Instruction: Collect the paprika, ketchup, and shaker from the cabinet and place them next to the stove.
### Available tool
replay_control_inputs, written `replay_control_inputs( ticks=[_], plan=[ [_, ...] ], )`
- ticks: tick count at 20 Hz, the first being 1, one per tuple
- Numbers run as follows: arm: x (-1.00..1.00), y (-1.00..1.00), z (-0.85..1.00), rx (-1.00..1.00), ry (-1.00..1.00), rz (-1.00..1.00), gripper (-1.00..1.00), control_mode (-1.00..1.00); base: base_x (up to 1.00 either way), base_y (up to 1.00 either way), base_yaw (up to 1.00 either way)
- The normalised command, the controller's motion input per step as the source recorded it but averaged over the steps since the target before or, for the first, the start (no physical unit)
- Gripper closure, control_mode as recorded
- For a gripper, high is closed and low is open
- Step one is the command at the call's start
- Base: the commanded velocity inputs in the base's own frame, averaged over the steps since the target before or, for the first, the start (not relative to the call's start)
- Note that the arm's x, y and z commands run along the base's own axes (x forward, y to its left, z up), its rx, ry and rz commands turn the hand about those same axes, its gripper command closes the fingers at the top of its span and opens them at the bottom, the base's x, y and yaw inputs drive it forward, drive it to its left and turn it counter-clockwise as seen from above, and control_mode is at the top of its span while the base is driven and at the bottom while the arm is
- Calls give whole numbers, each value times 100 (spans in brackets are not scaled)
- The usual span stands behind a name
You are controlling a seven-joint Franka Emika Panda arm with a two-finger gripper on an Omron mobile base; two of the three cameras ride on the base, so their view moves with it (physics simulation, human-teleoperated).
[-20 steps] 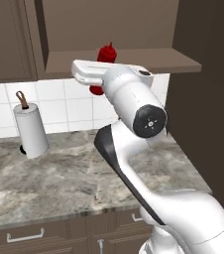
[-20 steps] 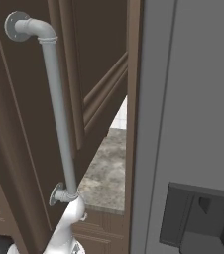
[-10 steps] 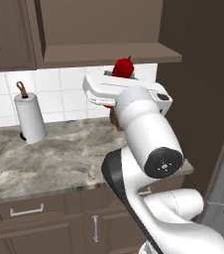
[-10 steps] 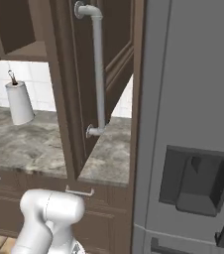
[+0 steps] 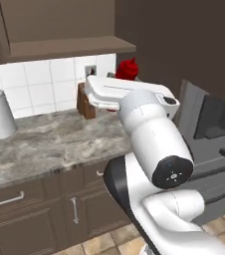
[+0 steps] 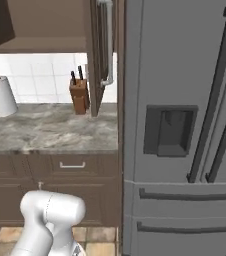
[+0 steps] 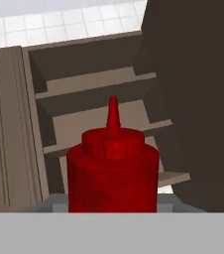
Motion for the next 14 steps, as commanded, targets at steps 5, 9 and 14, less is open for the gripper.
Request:
replay_control_inputs(
  ticks=[5,9,14],
  plan=[
    [0,0,0,0,0,0,100,100,-64,14,-60],
    [0,0,0,0,0,0,100,100,-54,12,-64],
    [0,0,0,0,0,0,100,100,-48,7,-66]
  ],
)
